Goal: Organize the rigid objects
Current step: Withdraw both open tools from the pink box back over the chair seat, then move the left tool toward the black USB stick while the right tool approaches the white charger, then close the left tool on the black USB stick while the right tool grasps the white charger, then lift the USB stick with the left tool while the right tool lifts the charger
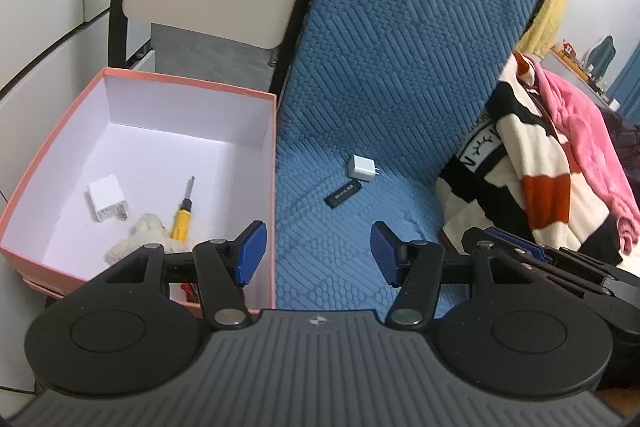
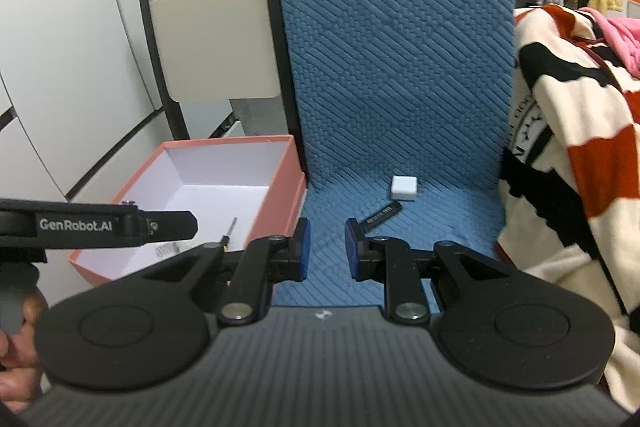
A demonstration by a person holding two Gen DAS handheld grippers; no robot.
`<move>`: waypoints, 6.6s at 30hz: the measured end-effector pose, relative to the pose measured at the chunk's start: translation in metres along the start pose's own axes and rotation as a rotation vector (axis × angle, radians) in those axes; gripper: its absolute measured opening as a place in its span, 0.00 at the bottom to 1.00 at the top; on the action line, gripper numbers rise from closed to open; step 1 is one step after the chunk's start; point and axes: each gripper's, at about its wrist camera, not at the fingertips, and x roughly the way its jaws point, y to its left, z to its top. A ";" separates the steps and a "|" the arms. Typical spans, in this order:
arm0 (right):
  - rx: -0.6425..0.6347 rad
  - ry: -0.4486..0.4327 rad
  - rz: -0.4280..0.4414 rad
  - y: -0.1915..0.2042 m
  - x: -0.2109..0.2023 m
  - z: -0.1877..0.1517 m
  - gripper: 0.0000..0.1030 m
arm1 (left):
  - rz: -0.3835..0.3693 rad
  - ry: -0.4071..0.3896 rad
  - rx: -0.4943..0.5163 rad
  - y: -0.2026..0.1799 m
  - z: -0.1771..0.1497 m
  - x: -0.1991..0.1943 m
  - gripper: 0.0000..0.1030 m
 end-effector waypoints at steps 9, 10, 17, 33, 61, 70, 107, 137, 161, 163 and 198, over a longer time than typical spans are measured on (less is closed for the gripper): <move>-0.010 -0.011 -0.053 -0.030 -0.019 -0.028 0.23 | -0.008 -0.004 0.038 -0.034 -0.025 0.005 0.62; -0.004 -0.012 -0.059 -0.034 -0.021 -0.032 0.23 | -0.008 -0.004 0.045 -0.039 -0.029 0.006 0.62; -0.005 -0.017 -0.084 -0.055 -0.034 -0.055 0.23 | -0.021 -0.015 0.083 -0.064 -0.051 0.013 0.62; 0.025 -0.003 -0.097 -0.077 -0.024 -0.095 0.23 | 0.002 0.007 0.130 -0.069 -0.080 0.048 0.62; 0.116 -0.082 -0.140 -0.116 0.075 -0.036 0.23 | -0.020 0.011 0.180 -0.079 -0.029 0.185 0.62; 0.218 -0.010 -0.028 -0.141 0.130 -0.030 0.23 | -0.022 0.046 0.160 -0.069 -0.027 0.235 0.61; 0.109 0.198 0.103 -0.151 0.321 0.033 0.51 | 0.043 0.214 0.107 -0.045 0.022 0.376 0.47; 0.179 0.315 0.028 -0.163 0.349 0.044 0.43 | 0.077 0.214 0.273 -0.073 0.015 0.383 0.36; 0.228 0.364 -0.020 -0.160 0.279 0.018 0.43 | 0.049 0.271 0.202 -0.056 0.008 0.343 0.27; 0.250 0.371 -0.029 -0.156 0.275 0.015 0.43 | 0.055 0.264 0.207 -0.057 0.006 0.335 0.26; 0.276 0.295 -0.164 -0.106 0.149 -0.053 0.43 | 0.078 0.286 0.137 -0.047 -0.052 0.234 0.26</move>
